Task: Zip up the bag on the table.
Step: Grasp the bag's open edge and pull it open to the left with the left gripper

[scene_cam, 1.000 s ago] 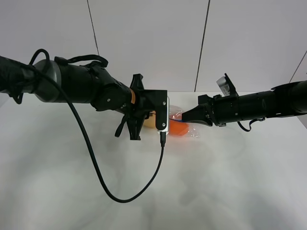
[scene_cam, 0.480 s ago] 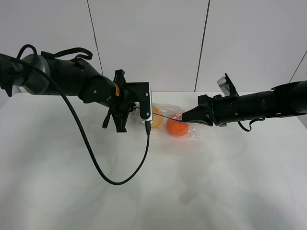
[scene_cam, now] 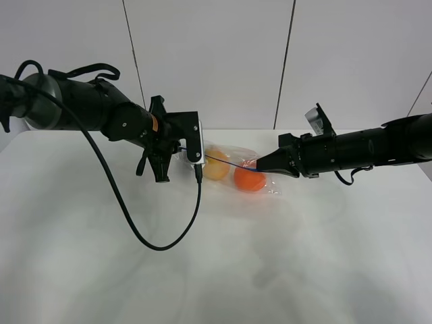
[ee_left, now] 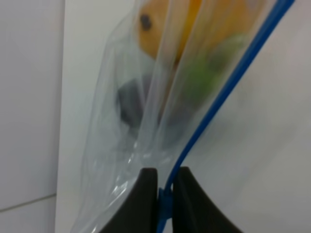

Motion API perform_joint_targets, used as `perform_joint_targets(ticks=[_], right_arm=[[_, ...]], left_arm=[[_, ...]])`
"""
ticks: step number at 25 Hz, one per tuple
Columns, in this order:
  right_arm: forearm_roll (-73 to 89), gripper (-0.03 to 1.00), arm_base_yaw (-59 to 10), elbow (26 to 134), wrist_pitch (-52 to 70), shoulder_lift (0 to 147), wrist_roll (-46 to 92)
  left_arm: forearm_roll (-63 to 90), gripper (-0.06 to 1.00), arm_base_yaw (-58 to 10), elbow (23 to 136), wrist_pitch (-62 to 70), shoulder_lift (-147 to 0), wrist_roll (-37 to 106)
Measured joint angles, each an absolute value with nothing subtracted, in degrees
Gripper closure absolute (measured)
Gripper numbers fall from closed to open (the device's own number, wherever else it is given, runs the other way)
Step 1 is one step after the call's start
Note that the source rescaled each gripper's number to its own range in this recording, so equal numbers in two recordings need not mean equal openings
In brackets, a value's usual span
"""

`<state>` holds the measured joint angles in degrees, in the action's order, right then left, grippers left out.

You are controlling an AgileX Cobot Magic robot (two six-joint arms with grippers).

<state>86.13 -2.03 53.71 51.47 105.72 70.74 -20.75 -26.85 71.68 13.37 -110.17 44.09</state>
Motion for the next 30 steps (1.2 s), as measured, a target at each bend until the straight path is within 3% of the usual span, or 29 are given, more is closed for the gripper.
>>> perform_joint_targets(ticks=[30], right_arm=[[85.71,0.97,-2.03,53.71,51.01,105.72,70.74]], left_arm=[[-20.55,0.94,-21.52,71.68,13.80,-110.17,44.09]])
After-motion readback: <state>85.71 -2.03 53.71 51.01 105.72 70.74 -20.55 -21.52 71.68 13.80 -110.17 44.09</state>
